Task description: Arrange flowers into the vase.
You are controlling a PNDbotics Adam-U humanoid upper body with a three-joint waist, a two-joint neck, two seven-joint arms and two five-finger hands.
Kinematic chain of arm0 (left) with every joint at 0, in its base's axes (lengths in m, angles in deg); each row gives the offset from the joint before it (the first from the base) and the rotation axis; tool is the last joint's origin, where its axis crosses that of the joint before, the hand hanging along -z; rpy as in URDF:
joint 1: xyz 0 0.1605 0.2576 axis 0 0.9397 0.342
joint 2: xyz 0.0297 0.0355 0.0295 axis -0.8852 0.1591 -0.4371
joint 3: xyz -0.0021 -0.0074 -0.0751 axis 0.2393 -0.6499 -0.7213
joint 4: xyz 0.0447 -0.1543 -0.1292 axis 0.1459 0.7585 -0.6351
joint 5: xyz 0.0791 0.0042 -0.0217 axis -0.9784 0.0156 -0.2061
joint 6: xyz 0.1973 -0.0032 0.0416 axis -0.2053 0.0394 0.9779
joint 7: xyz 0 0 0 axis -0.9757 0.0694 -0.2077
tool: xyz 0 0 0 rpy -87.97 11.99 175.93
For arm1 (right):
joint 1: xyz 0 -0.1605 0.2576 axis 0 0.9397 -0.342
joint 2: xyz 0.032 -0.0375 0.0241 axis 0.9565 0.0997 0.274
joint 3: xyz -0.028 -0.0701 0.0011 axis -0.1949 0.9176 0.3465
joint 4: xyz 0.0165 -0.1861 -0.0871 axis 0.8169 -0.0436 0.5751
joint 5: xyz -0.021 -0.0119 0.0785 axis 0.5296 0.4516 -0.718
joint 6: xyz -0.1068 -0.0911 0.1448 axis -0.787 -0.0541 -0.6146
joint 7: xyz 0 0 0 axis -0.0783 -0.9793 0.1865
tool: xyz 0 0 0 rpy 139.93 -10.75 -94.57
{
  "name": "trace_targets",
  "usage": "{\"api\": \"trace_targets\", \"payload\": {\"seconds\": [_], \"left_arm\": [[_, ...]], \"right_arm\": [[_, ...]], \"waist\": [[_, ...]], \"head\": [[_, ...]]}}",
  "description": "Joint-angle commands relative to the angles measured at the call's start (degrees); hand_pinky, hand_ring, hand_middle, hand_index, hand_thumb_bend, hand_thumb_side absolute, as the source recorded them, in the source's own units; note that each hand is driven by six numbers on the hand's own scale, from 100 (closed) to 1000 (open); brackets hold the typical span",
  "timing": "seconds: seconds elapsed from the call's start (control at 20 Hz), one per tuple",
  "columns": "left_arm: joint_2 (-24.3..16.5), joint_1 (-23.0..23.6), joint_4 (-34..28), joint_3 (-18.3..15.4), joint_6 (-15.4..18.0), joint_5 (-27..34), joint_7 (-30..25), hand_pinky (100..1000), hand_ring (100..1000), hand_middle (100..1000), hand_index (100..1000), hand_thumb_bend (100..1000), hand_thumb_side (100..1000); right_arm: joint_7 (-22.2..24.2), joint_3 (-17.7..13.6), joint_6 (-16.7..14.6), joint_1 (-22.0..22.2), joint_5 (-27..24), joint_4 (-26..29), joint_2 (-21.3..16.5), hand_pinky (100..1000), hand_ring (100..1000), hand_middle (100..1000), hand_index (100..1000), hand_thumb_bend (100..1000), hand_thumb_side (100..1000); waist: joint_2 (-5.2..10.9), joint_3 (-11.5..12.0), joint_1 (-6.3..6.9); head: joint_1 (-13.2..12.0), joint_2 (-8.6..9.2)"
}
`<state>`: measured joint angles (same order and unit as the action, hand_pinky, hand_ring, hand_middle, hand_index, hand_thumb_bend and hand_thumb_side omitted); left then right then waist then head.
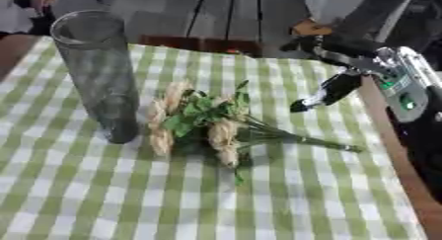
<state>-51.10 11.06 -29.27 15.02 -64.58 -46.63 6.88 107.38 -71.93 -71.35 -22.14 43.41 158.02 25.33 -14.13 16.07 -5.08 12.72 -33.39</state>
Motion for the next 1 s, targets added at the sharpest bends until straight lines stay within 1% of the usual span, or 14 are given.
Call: {"api": "trace_targets", "payload": {"seconds": [0.05,0.1,0.15,0.5,0.75,1.0], "left_arm": [[-0.8,-0.7,-0.8,0.0,0.1,0.1,0.0,519,830,929,949,100,847],[-0.8,-0.7,-0.8,0.0,0.1,0.1,0.0,519,830,929,949,100,848],[-0.8,-0.8,-0.8,0.0,0.1,0.1,0.0,519,830,929,949,100,848],[-0.7,-1.1,-0.8,0.1,0.1,0.2,-0.1,519,830,930,949,100,847],[-0.7,-1.2,-0.8,0.2,0.1,0.2,-0.2,518,831,931,949,100,846],[-0.7,-1.2,-0.8,0.2,0.1,0.3,-0.3,518,831,931,950,100,846]], "right_arm": [[-1.9,0.0,0.4,0.3,0.3,-0.1,-1.6,819,888,880,972,701,582],[-2.7,0.3,0.5,0.8,0.5,-0.4,-1.3,813,880,874,969,727,552],[-3.3,0.5,0.5,1.2,0.7,-0.6,-1.0,812,878,872,967,698,576],[-7.3,3.4,-0.4,2.3,3.0,-3.7,0.4,774,815,831,924,687,557],[-10.2,5.1,-1.4,2.2,3.3,-4.4,1.2,747,766,769,884,685,576],[-11.5,6.0,-1.8,2.5,4.0,-4.6,2.0,747,760,764,877,683,554]], "waist": [[0.73,0.0,0.21],[0.68,0.1,0.22],[0.63,0.1,0.24],[0.36,0.4,0.24],[0.21,0.5,0.13],[0.07,0.6,0.04]], "head": [[0.0,0.69],[0.0,0.71],[0.0,0.74],[0.3,0.84],[0.3,0.84],[0.3,0.96]]}}
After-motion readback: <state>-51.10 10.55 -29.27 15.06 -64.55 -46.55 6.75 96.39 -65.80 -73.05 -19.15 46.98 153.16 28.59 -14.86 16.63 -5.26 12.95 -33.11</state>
